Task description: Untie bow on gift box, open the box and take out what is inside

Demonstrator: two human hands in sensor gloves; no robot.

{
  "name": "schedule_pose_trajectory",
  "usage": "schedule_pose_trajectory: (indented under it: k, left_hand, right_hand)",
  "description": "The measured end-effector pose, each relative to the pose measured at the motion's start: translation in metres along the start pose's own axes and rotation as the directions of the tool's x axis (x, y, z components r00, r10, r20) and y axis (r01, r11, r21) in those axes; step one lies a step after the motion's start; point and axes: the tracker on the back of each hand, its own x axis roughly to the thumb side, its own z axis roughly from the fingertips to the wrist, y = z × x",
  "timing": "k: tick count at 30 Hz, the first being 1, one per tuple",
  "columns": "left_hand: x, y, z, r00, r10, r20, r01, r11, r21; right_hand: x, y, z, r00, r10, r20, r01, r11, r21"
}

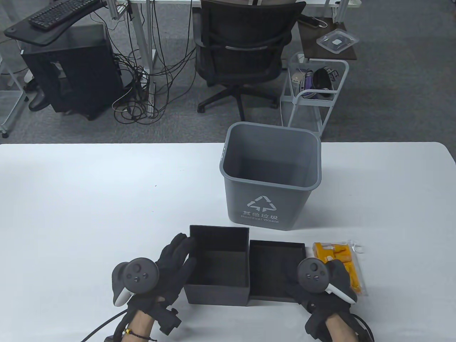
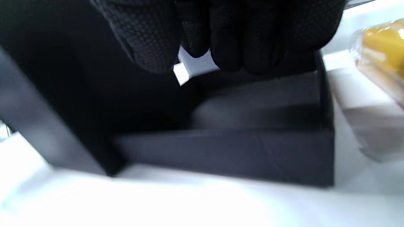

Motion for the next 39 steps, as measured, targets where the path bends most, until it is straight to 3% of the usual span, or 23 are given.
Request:
schedule_pose_trajectory:
  k: [4, 10, 14, 18, 21, 25, 32, 37, 39]
  left_hand:
    - [0.000, 0.000, 0.000, 1.000, 0.001, 0.000, -0.001, 1.000, -0.002]
    - [-0.001, 0.000, 0.000, 1.000, 0.003, -0.001, -0.003, 1.000, -0.002]
    - [-0.001, 0.000, 0.000, 1.000, 0.004, -0.001, -0.004, 1.000, -0.003]
    - [-0.001, 0.000, 0.000, 1.000, 0.005, -0.001, -0.005, 1.000, -0.003]
    - [-0.001, 0.000, 0.000, 1.000, 0.006, -0.001, -0.006, 1.000, -0.004]
    - [-0.001, 0.000, 0.000, 1.000, 0.006, -0.001, -0.006, 1.000, -0.004]
    - [-0.001, 0.000, 0.000, 1.000, 0.008, -0.002, -0.008, 1.000, -0.005]
    - [-0.001, 0.001, 0.000, 1.000, 0.020, -0.003, -0.020, 1.000, -0.005]
    - [0.002, 0.003, 0.000, 1.000, 0.027, 0.006, -0.027, 1.000, -0.002]
  right_hand:
    - [0.007, 0.015, -0.006, 0.990, 0.136, -0.025, -0.133, 0.987, 0.093]
    - [0.011, 0.021, -0.007, 0.994, 0.111, 0.013, -0.111, 0.984, 0.141]
    - [0.014, 0.028, -0.009, 0.985, 0.174, 0.009, -0.172, 0.967, 0.190]
    - [0.015, 0.024, -0.008, 0.985, 0.175, 0.013, -0.174, 0.971, 0.162]
    - [0.012, 0.007, 0.001, 0.994, 0.109, 0.029, -0.111, 0.989, 0.092]
    - [0.003, -0.028, 0.020, 0.990, -0.099, 0.098, 0.103, 0.994, -0.043]
    - [-0.001, -0.075, 0.053, 0.854, -0.392, 0.342, 0.471, 0.863, -0.186]
    - [0.016, -0.092, 0.058, 0.670, -0.508, 0.541, 0.656, 0.746, -0.113]
    - [0.027, -0.095, 0.055, 0.616, -0.530, 0.583, 0.685, 0.726, -0.063]
